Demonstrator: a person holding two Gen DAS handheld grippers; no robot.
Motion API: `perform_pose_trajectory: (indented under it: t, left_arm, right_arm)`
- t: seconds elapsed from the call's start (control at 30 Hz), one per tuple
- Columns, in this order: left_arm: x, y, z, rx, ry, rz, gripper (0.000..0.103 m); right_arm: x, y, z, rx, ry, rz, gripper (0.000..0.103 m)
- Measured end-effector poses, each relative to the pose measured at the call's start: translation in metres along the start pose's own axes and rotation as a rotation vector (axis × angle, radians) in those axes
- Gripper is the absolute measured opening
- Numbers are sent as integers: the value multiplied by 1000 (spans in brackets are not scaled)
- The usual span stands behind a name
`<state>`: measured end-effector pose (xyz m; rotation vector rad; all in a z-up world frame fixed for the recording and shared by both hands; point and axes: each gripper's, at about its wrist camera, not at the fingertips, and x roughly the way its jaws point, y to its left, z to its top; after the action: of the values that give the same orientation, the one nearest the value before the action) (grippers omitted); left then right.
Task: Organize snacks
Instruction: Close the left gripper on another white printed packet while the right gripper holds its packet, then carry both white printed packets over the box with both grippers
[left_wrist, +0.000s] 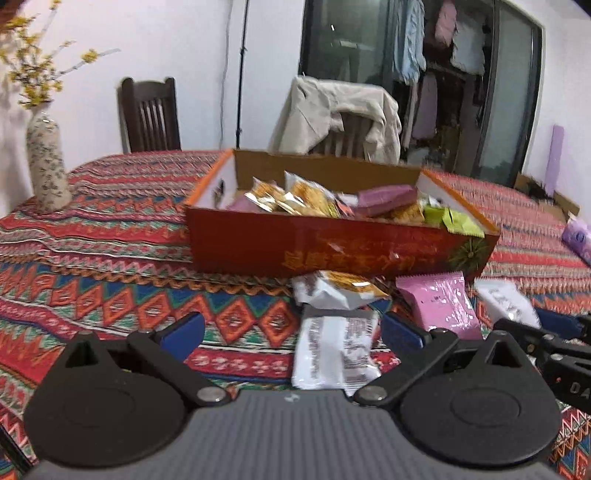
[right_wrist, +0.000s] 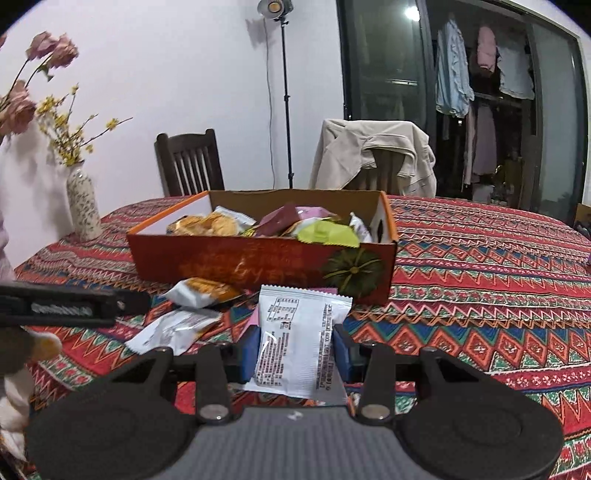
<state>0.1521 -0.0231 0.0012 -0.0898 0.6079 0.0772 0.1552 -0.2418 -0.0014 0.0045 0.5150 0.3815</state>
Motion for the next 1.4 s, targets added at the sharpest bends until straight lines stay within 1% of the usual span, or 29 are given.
perform_pose_trajectory:
  t: [0.07,0.2,0.27,0.3,0.37,0.4,0.5,0.53,0.57,0.67,0.83,0.97,1.2,1.4]
  left_arm:
    - [11,-9,1,17,29,2,103]
    - [29,-24,-2,37,90,34,103]
    - [32,-28,-4,48,100,43,101]
    - [33,-28,-4,48,103,43,99]
    - [36,-29,-5,46,120,37,80]
    - [38,-28,-5,39,135,29,77]
    - [37,-28,-5,41,129,25,67]
    - [36,-27,-5,40,127,19,60]
    - [35,-27,-5,39,124,17,56]
    - [34,-21,-4,7,121,-2,53]
    - [26,-15,-5,-15,113,-9,51]
    - [15,-12,-6,-11,88,-12,51]
    - [-13,-8,4,-1,4,-32,51]
    - [-35,-8,22,10,-82,-41,51]
  right_arm:
    - [1,-4,0,10,-6,-2,41]
    - [5,-12,-1,23,-3,-5,41]
    - [7,-15,-2,31,0,-10,41]
    - [7,-17,-2,35,0,-12,41]
    - [9,-20,-3,43,2,-12,41]
    - [9,-20,-2,45,2,-11,41]
    - [10,-20,-3,48,1,-4,42]
    - [10,-20,-3,48,1,-3,42]
    - [10,-20,-4,49,1,-1,42]
    - [9,-20,-4,48,3,0,42]
    - [4,-17,-4,40,-3,-1,42]
    - [0,-15,-3,35,-9,-4,42]
    - [-9,-9,3,24,-30,-12,42]
    - [-15,-5,17,4,-62,-21,42]
